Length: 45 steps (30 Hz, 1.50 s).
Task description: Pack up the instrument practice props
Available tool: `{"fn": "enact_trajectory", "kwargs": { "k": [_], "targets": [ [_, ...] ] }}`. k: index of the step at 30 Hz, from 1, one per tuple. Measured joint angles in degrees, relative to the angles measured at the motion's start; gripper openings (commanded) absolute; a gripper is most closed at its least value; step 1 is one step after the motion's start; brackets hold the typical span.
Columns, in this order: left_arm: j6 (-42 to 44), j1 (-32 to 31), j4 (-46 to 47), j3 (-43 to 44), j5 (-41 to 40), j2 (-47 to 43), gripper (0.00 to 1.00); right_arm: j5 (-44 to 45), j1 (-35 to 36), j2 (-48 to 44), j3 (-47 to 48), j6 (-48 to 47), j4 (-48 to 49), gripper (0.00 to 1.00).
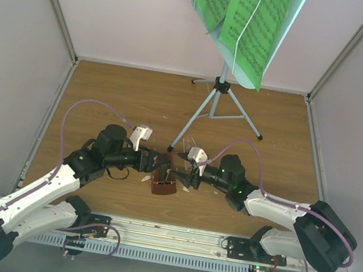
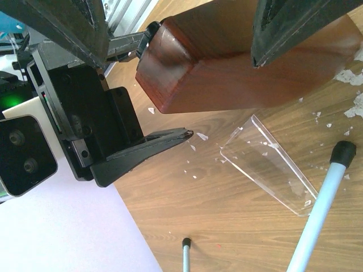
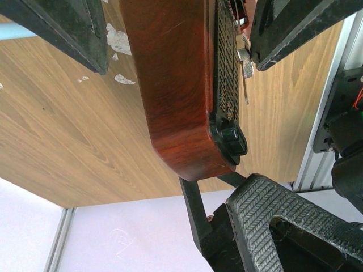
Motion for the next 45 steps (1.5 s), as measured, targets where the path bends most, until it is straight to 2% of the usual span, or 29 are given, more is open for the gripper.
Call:
{"fn": "enact_trajectory", "kwargs": {
  "k": [14,34,45],
  "targets": [
    [0.0,0.0,0.0,-0.1,0.2,0.0,0.65,1.2,0.0,0.6,0.2,0.5,0.1,0.67],
    [0.1,0.0,0.9,-0.2,1.2,0.7,0.64,2.8,0.1,2.3,1.6,2.8,0.5,0.66],
    [0.2,0.0,0.9,-0.2,1.2,0.7,0.64,2.9,0.1,2.5,1.6,3.5,0.5,0.70]
  ]
}}
